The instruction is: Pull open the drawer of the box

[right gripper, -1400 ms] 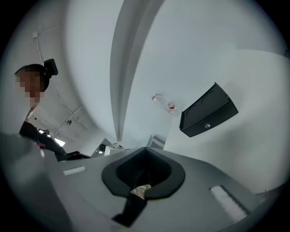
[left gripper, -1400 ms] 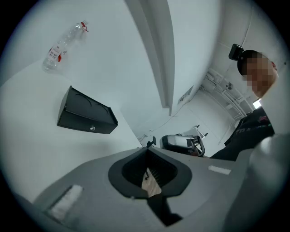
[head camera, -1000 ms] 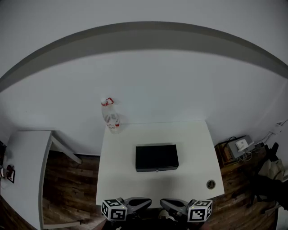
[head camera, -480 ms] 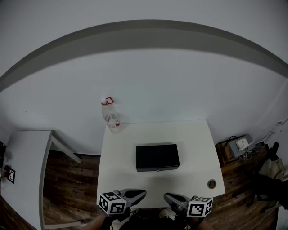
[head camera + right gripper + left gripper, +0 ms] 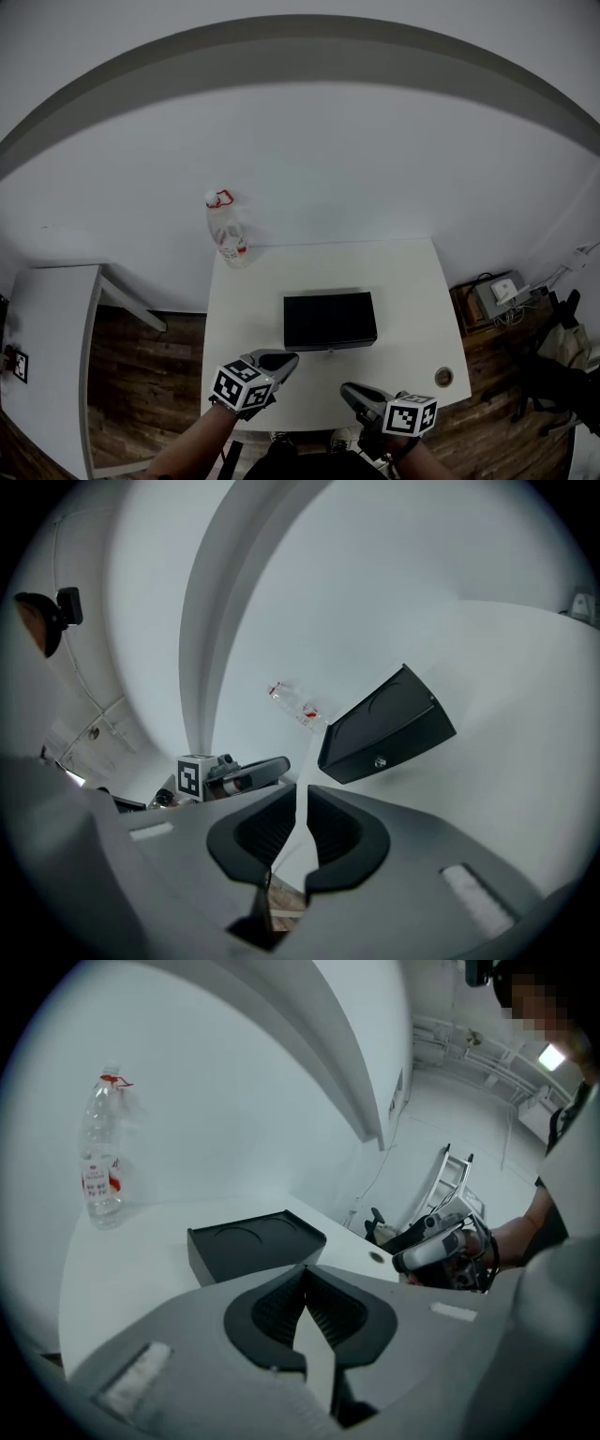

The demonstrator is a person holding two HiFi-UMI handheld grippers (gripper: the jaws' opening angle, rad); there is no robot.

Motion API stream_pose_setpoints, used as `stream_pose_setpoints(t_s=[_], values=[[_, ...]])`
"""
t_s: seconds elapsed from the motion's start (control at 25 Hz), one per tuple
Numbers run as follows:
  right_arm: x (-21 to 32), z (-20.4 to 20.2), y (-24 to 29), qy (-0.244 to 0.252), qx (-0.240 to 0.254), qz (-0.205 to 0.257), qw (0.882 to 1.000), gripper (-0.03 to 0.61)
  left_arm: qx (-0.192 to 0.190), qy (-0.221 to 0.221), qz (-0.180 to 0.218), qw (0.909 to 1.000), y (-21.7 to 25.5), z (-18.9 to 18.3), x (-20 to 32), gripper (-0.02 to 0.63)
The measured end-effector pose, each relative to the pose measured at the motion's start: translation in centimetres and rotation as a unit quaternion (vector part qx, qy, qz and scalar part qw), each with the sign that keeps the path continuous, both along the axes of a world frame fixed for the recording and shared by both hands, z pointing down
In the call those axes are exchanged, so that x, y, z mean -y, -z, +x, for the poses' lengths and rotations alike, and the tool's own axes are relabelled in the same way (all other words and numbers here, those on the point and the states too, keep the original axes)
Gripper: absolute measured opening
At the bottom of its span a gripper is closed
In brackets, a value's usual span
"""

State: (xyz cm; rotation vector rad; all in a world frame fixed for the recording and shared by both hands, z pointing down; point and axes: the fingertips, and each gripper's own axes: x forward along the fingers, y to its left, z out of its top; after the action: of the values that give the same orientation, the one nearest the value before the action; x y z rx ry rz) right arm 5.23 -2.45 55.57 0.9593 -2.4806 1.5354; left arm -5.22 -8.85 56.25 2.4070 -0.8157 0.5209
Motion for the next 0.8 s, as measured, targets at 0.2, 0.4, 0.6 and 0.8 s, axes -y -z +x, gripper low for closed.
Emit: stream_pose_setpoints(t_s=[0.2,0.4,0.6,0.8], values=[[2.3,-0.1,-2.8,-0.011,-0.034,-0.016,0.999,0.066,0.085,-0.012,0.033,0.9957,-1.7,-1.3,3.9,0.005],[4.4,-0.2,-6.5,-0.019,-0.077,-0.046,0.996,0.088,0.195,-0.062,0.078,0.9757,-4.3,-1.6,6.7,0.006],[6.0,-0.2,-9.1,-0.028,-0.111,-0.068,0.991,0.117,0.252,-0.108,0.101,0.9566,-5.9,-0.4,7.7,0.006],[7.4,-0.6,-10.5,-0.032,-0.135,-0.077,0.987,0.132,0.259,-0.116,0.096,0.954,-6.8,0.0,8.3,0.006]])
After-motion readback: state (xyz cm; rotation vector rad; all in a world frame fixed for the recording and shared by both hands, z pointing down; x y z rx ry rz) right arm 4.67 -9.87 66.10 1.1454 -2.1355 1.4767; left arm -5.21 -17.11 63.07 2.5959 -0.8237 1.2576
